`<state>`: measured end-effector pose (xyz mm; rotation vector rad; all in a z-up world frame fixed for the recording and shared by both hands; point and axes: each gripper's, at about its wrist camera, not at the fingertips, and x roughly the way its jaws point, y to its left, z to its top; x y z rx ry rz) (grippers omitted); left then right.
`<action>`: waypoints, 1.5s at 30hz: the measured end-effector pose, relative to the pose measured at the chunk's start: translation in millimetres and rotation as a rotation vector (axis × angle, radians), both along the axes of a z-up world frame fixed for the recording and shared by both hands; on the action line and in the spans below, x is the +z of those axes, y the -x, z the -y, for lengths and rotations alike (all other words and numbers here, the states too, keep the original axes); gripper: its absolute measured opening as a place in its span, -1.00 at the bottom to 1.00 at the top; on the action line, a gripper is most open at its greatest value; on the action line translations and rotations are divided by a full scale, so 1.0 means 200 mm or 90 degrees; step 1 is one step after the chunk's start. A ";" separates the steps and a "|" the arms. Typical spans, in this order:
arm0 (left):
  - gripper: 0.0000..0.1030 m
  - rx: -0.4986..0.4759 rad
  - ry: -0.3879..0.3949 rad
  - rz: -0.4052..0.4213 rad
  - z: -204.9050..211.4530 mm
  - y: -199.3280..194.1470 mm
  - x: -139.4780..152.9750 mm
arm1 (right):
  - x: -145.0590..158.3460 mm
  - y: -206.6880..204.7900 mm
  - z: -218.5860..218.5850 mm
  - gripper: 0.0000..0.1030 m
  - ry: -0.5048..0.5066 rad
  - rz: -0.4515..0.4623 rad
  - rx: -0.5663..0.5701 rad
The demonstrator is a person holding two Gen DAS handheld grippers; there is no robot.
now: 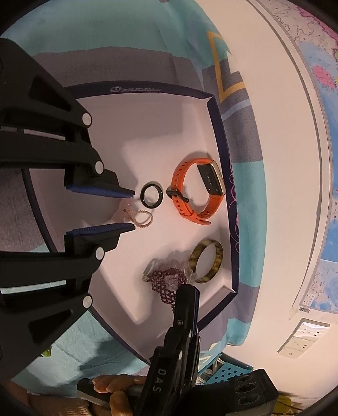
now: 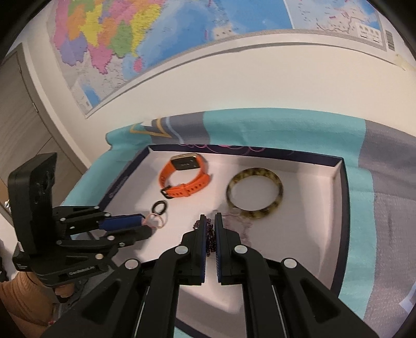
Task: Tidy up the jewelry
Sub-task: 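Lower and release the strand from the right tool while the left tool releases the pendant in the box, then withdraw both open tools from the box toward the remaining jewelry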
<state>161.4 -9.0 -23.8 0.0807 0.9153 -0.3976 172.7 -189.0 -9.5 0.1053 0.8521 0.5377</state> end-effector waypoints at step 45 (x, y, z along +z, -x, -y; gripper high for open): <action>0.03 -0.059 0.022 0.050 -0.03 0.65 0.08 | -0.06 0.65 -0.08 -0.37 0.064 0.002 0.150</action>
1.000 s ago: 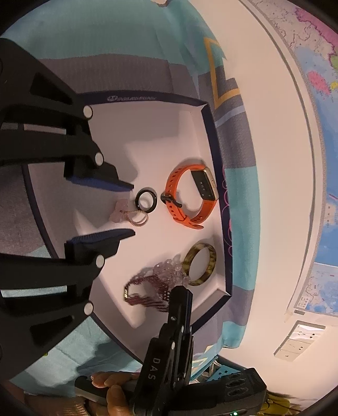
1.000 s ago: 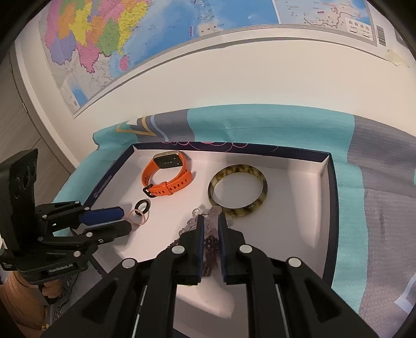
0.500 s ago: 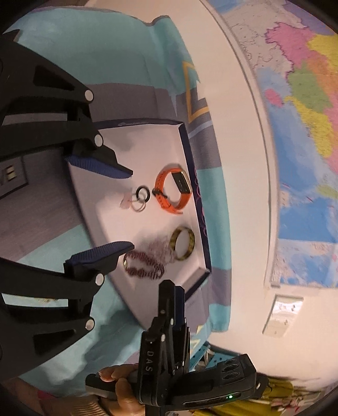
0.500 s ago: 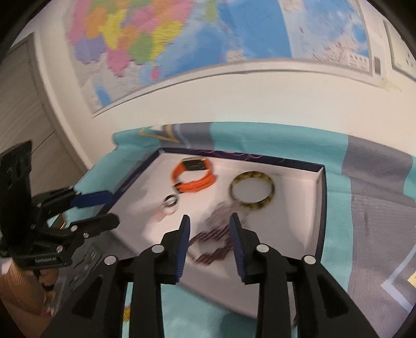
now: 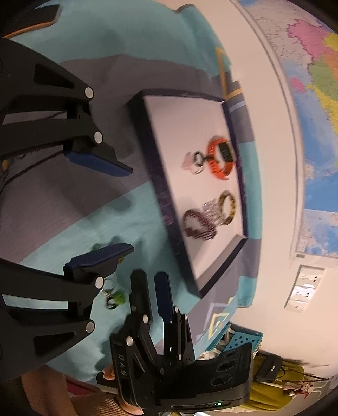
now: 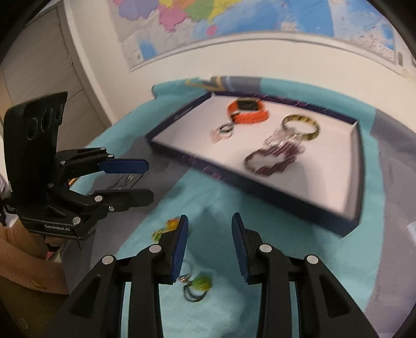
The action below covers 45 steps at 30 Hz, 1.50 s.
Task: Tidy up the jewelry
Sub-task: 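Withdraw both open tools from the box toward the remaining jewelry, then grasp the green-stone gold ring with the left tool while the right tool grasps the green bead keychain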
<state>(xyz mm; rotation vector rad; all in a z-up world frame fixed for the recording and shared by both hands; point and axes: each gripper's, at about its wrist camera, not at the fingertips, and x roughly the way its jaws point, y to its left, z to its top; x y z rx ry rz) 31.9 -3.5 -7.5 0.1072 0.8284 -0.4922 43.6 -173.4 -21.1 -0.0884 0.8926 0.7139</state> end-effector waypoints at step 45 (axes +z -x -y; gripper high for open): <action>-0.15 -0.073 0.000 -0.042 0.17 0.14 -0.12 | -0.08 0.24 0.04 -0.49 0.068 0.034 -0.022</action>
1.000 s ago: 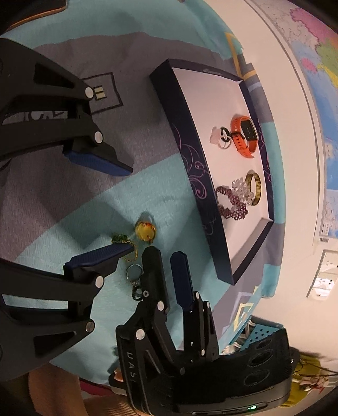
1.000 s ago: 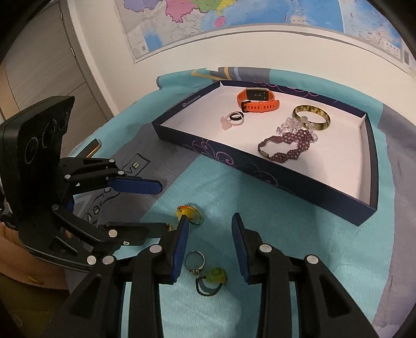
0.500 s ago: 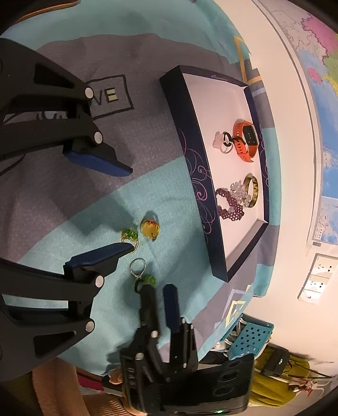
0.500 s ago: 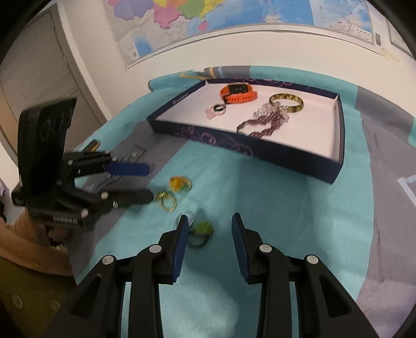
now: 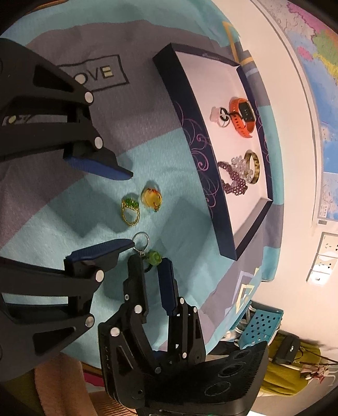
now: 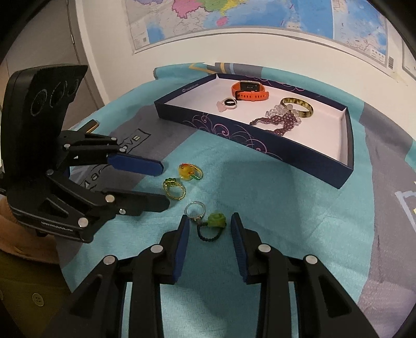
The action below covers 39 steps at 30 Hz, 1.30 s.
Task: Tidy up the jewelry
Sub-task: 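Grasp the green-stone gold ring with the left tool while the right tool grasps the green bead keychain, then carry the green-stone ring with the left tool into the box while the right tool carries the keychain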
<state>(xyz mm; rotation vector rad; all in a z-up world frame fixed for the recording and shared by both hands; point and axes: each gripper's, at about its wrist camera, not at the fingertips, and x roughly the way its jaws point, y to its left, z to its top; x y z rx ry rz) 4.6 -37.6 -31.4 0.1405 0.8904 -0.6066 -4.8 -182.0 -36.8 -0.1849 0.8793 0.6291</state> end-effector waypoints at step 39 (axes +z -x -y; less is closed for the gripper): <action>-0.81 0.021 -0.003 0.003 0.00 -0.02 -0.01 | 0.07 -0.07 0.10 -0.63 -0.064 0.010 -0.047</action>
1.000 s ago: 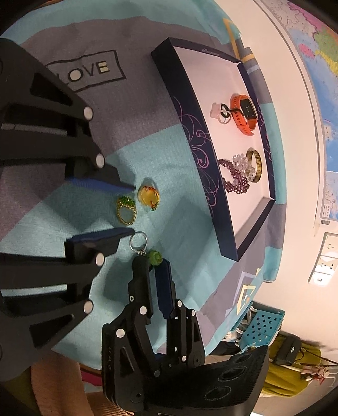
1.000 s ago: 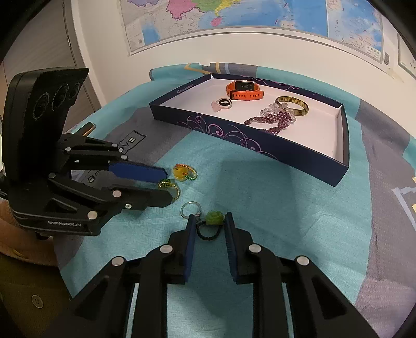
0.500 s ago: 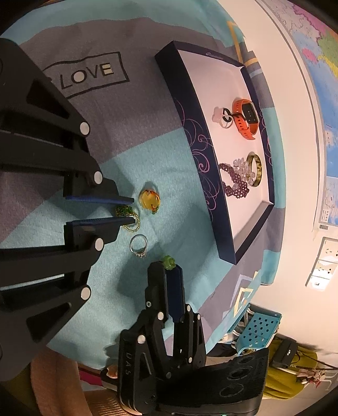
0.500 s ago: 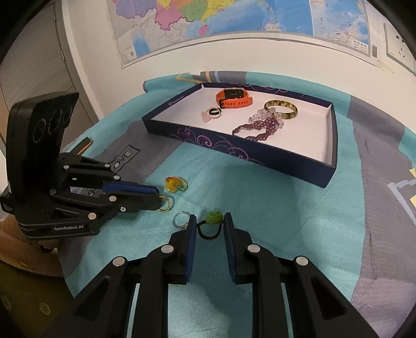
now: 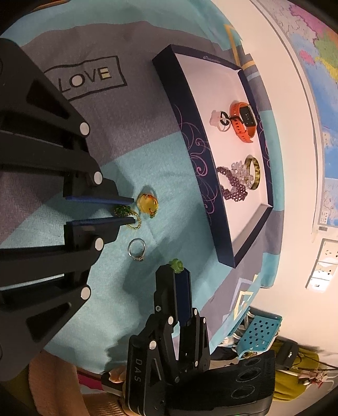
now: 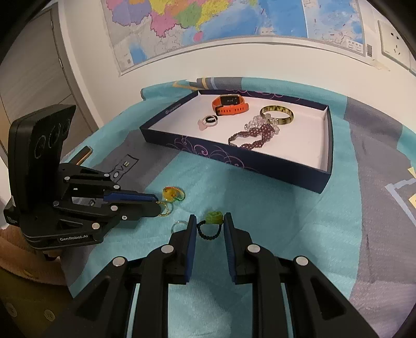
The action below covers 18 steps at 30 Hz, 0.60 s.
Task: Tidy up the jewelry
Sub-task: 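Carry the green-stone ring with the left tool into the box while the right tool carries the keychain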
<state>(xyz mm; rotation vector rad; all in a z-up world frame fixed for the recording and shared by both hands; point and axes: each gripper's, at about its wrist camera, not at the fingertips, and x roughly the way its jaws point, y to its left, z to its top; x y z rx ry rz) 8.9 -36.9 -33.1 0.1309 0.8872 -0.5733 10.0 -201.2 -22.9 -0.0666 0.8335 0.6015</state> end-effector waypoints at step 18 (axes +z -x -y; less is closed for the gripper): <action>-0.81 0.033 0.042 0.052 -0.10 -0.08 0.19 | 0.11 -0.11 -0.03 -0.63 -0.022 0.033 -0.002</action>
